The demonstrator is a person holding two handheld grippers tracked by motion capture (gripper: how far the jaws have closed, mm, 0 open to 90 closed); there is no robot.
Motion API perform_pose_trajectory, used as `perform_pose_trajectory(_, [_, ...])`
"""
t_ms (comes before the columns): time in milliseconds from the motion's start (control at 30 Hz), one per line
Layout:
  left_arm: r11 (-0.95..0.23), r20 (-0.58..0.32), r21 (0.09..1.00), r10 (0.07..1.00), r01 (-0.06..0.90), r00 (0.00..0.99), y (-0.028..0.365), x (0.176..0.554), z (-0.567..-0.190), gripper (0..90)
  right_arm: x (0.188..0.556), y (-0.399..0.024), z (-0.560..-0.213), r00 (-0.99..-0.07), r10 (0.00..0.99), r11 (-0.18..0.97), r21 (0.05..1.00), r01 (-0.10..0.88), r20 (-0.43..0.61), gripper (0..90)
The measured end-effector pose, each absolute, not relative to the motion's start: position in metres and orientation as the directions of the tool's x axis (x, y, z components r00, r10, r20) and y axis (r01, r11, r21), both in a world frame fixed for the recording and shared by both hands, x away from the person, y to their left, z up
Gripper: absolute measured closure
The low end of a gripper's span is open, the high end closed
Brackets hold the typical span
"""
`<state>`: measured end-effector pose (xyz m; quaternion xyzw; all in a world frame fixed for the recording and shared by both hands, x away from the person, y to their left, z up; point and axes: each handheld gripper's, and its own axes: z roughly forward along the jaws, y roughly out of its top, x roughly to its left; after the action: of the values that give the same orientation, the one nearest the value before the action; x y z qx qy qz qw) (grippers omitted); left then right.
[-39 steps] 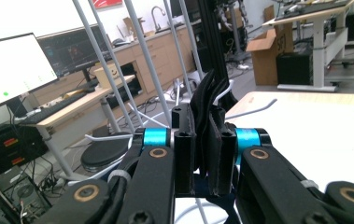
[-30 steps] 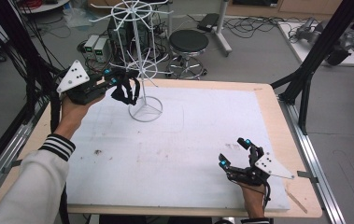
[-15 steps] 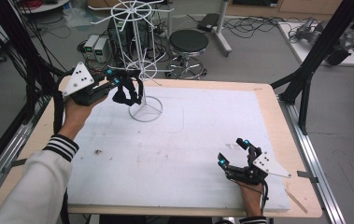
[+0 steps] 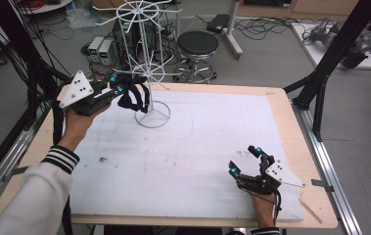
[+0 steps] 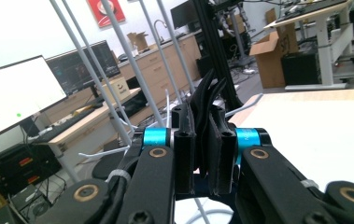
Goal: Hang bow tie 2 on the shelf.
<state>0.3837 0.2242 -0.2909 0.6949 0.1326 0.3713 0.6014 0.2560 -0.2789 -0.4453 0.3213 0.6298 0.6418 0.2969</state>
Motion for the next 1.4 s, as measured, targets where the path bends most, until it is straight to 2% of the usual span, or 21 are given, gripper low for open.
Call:
perform_pose_trajectory(400, [-0.288, 0.366, 0.929, 0.642, -0.231, 0.674, 0.228, 0.374, -0.299, 82.7, 0.257, -0.279, -0.445, -0.617, 0.786, -0.033, 0.999, 0.016, 0.036, 10.8])
perform_pose_trajectory(933, [-0.381, 0.372, 0.912, 0.604, -0.154, 0.705, 0.216, 0.377, -0.313, 82.9, 0.261, -0.278, -0.447, -0.621, 0.782, -0.037, 0.999, 0.038, 0.052, 10.8])
perform_pose_trajectory(1400, [-0.386, 0.291, 0.922, 0.607, -0.045, 0.739, 0.210, 0.382, -0.329, 82.9, 0.265, -0.278, -0.453, -0.610, 0.791, -0.014, 0.998, 0.055, 0.045, 10.8])
